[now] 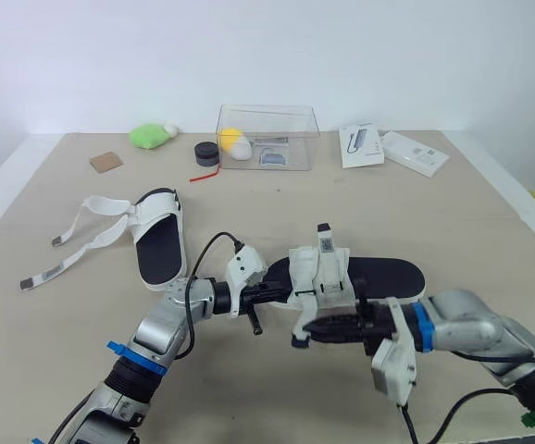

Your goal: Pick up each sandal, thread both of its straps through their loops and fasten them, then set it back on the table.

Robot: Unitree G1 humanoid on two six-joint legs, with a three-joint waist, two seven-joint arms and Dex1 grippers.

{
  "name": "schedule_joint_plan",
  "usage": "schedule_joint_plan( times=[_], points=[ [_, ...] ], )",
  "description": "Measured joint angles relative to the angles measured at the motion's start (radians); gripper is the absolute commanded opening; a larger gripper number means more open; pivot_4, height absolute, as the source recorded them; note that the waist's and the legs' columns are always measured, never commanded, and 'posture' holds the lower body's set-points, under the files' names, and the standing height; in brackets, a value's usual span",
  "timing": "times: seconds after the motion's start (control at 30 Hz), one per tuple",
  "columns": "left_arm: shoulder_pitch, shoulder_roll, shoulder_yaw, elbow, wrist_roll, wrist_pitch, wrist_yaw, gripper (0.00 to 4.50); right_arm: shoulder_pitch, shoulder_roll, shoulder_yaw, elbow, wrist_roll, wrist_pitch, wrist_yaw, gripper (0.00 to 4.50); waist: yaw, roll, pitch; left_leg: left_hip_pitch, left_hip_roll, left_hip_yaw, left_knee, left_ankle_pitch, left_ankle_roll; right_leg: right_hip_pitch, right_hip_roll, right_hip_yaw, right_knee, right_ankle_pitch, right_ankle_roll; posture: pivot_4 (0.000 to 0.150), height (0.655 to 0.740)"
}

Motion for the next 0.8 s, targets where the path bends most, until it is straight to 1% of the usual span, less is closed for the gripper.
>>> schedule_joint_plan(
  times=[0.07,0.13,0.23,0.27,0.3,0.37,0.43,0.5,0.67,0.8],
  points=[
    [-0.003,0.0,0.001,0.004,0.0,0.0,-0.001,0.0,-0.045,-0.005,-0.008,-0.066,0.182,0.28,0.015,0.05,0.0,0.0,0.0,0.0,0.001,0.0,0.0,0.0,0.0,0.0,0.0,0.0,0.0,0.001,0.0,0.15,0.74],
    [-0.004,-0.002,0.0,0.004,0.0,-0.001,-0.005,0.0,-0.089,0.003,-0.023,-0.093,0.306,0.496,0.017,0.05,0.001,0.0,0.0,-0.002,0.001,0.0,0.0,0.0,0.0,-0.002,-0.001,-0.001,0.0,0.0,-0.001,0.15,0.74],
    [-0.006,-0.003,0.0,0.004,0.0,-0.001,-0.012,0.0,-0.154,0.045,-0.053,-0.095,0.409,0.745,0.004,0.05,0.003,0.0,0.0,-0.006,0.0,0.0,0.0,0.0,0.0,-0.005,-0.001,-0.002,0.0,0.0,-0.001,0.15,0.74],
    [-0.007,-0.004,0.001,0.004,0.0,-0.002,-0.014,0.0,-0.165,0.058,-0.062,-0.095,0.426,0.798,-0.003,0.05,0.003,0.0,0.0,-0.009,0.0,-0.001,0.0,0.0,0.0,-0.007,-0.001,-0.002,0.0,0.0,-0.001,0.15,0.74],
    [-0.009,-0.004,0.002,0.004,0.0,-0.003,-0.018,0.0,-0.194,0.091,-0.076,-0.088,0.443,0.897,-0.012,0.05,0.003,0.0,0.0,-0.011,0.0,-0.001,0.001,0.0,0.0,-0.009,-0.001,-0.002,0.0,0.0,0.0,0.15,0.74],
    [-0.008,-0.005,0.002,0.004,0.0,-0.004,-0.019,0.0,-0.209,0.109,-0.084,-0.084,0.452,0.958,-0.025,0.05,0.003,0.001,0.0,-0.012,-0.001,-0.001,0.001,0.0,0.0,-0.009,-0.001,-0.002,0.0,0.001,0.0,0.15,0.74],
    [-0.008,-0.007,0.002,0.007,0.0,-0.009,-0.018,0.0,-0.238,0.156,-0.102,-0.046,0.437,1.056,-0.048,0.05,0.003,0.0,0.0,-0.013,-0.002,-0.001,0.002,0.0,0.0,-0.01,-0.002,-0.002,-0.001,0.001,0.001,0.15,0.74],
    [-0.007,-0.008,0.001,0.007,0.0,-0.01,-0.018,0.0,-0.239,0.161,-0.109,-0.039,0.434,1.074,-0.052,0.05,0.003,0.0,0.0,-0.013,-0.002,-0.001,0.002,0.0,0.0,-0.01,-0.002,-0.002,-0.001,0.001,0.001,0.15,0.74],
    [-0.006,-0.008,0.002,0.007,0.0,-0.01,-0.011,0.0,-0.274,0.233,-0.129,0.039,0.369,1.181,-0.09,0.05,0.001,0.0,0.0,-0.013,-0.002,-0.001,0.003,0.0,0.0,-0.01,-0.002,-0.002,-0.001,0.002,0.002,0.15,0.74],
    [-0.006,-0.008,0.002,0.007,0.0,-0.01,-0.008,0.0,-0.274,0.256,-0.134,0.087,0.305,1.192,-0.091,0.05,0.001,0.0,0.0,-0.013,-0.002,-0.001,0.003,0.0,0.0,-0.01,-0.001,-0.002,-0.001,0.002,0.003,0.15,0.74]
  ],
)
